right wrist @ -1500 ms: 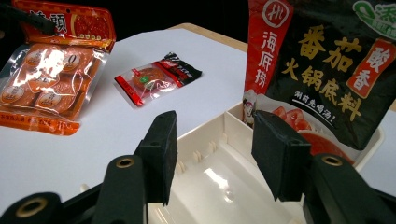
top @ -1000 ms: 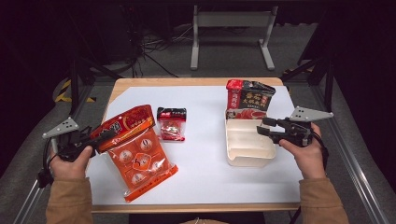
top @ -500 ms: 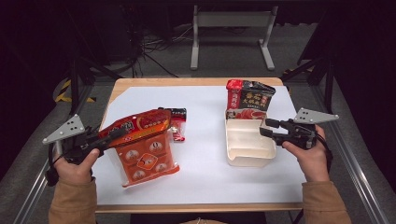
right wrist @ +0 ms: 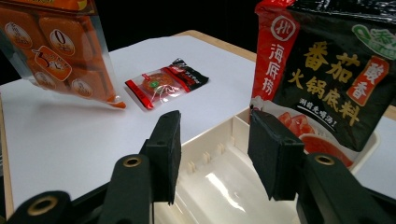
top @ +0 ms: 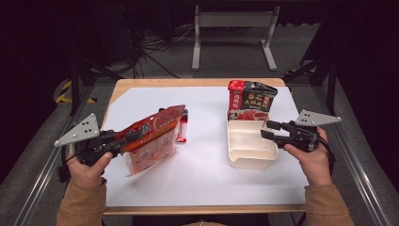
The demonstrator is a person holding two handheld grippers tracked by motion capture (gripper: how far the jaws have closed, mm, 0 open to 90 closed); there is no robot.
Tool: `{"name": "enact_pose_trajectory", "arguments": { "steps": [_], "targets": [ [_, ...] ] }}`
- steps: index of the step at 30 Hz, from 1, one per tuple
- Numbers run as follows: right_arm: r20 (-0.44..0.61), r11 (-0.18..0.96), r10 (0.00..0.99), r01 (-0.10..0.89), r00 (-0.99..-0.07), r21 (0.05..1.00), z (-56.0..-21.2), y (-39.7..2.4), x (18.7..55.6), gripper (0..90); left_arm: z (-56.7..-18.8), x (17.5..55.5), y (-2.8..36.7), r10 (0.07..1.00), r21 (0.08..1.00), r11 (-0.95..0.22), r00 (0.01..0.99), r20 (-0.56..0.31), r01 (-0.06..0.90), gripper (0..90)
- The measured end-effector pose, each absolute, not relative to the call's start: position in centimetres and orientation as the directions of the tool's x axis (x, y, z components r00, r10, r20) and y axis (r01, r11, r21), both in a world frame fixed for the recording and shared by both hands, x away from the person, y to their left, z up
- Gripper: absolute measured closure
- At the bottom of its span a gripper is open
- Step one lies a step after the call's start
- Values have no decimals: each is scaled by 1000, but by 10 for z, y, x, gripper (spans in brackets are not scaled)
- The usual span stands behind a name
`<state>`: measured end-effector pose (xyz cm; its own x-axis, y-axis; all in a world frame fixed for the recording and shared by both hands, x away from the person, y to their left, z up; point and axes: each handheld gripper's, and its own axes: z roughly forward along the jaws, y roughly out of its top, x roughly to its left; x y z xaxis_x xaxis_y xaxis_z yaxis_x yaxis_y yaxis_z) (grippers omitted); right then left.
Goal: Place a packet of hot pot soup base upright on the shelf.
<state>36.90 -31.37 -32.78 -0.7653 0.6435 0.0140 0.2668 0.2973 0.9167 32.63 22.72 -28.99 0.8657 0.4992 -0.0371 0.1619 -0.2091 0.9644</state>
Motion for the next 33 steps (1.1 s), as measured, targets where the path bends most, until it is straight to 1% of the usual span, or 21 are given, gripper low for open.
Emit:
{"name": "enact_pose_trajectory", "arguments": {
  "steps": [4, 12, 20, 23, 27, 33],
  "targets": [
    [12, 306, 625, 259, -780, 916, -326, -307, 369, 530, -285, 327, 221, 470, 968, -200, 882, -39, 150, 900],
    [17, 306, 564, 229, -825, 924, -320, -283, 367, 462, -275, 327, 200, 400, 973, -204, 916, -18, 109, 900],
    [1, 332, 484, 185, -875, 925, -315, -251, 369, 393, -273, 333, 189, 371, 973, -205, 928, -25, 108, 900],
    [5, 317, 459, 168, -888, 934, -314, -239, 371, 374, -274, 336, 184, 356, 974, -199, 934, -34, 111, 900],
    [1, 303, 441, 150, -898, 941, -315, -229, 374, 366, -274, 338, 179, 342, 974, -200, 939, -32, 106, 900],
    [-5, 329, 407, 142, -913, 934, -318, -212, 379, 343, -276, 341, 168, 309, 974, -202, 950, -36, 103, 900]
  ]
}}
